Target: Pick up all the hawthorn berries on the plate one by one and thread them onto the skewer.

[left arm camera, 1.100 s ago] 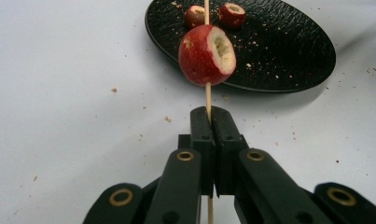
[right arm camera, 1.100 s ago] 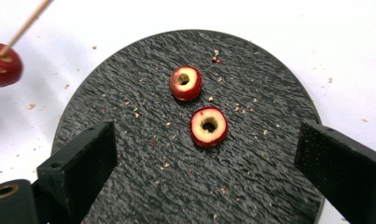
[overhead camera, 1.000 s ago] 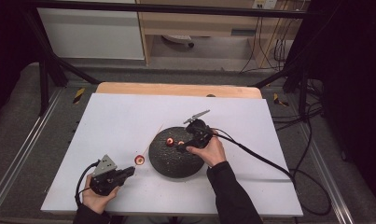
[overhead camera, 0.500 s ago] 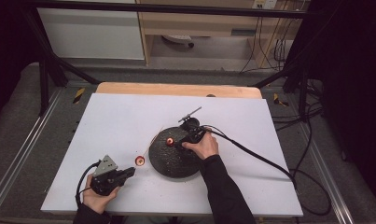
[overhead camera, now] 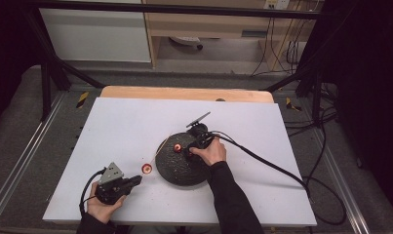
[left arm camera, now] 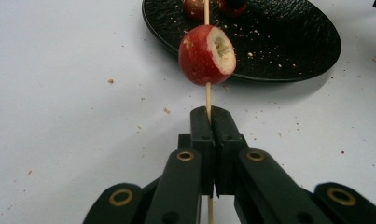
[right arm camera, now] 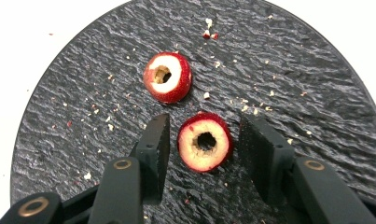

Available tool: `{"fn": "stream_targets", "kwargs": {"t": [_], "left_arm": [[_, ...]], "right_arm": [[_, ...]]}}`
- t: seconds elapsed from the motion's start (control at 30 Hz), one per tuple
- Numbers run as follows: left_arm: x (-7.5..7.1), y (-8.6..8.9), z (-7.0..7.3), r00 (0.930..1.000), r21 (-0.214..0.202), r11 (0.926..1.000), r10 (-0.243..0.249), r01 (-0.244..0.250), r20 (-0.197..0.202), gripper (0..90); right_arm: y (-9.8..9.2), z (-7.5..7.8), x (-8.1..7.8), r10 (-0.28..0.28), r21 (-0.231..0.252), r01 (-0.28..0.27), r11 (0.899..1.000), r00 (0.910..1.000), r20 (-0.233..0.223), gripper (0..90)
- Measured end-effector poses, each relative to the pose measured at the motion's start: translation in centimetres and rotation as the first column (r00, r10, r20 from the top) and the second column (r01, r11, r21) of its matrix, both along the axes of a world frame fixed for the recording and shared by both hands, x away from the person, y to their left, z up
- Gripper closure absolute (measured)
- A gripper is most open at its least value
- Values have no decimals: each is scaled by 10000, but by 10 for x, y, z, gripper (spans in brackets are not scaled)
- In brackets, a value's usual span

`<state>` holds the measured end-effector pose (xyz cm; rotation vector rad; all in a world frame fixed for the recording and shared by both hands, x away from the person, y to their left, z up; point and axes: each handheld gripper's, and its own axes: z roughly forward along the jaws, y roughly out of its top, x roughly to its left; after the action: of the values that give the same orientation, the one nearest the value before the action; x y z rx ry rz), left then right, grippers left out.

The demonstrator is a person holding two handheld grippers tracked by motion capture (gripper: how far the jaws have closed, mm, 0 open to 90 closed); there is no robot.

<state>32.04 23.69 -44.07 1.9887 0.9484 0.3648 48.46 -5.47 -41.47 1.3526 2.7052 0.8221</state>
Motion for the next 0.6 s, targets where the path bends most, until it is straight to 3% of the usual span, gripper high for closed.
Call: {"fn": "stream_targets", "kwargs": {"t": [0.17,0.6], "left_arm": [[0,0,0,10000,33,10000,-18,18,13,888],[0,0,0,10000,43,10000,-34,34,20,888]], "right_arm": [[0,-1,1,-146,13,146,9999,9998,-103,601],[-1,0,3,-332,-33,331,9994,9990,-290,613]]}}
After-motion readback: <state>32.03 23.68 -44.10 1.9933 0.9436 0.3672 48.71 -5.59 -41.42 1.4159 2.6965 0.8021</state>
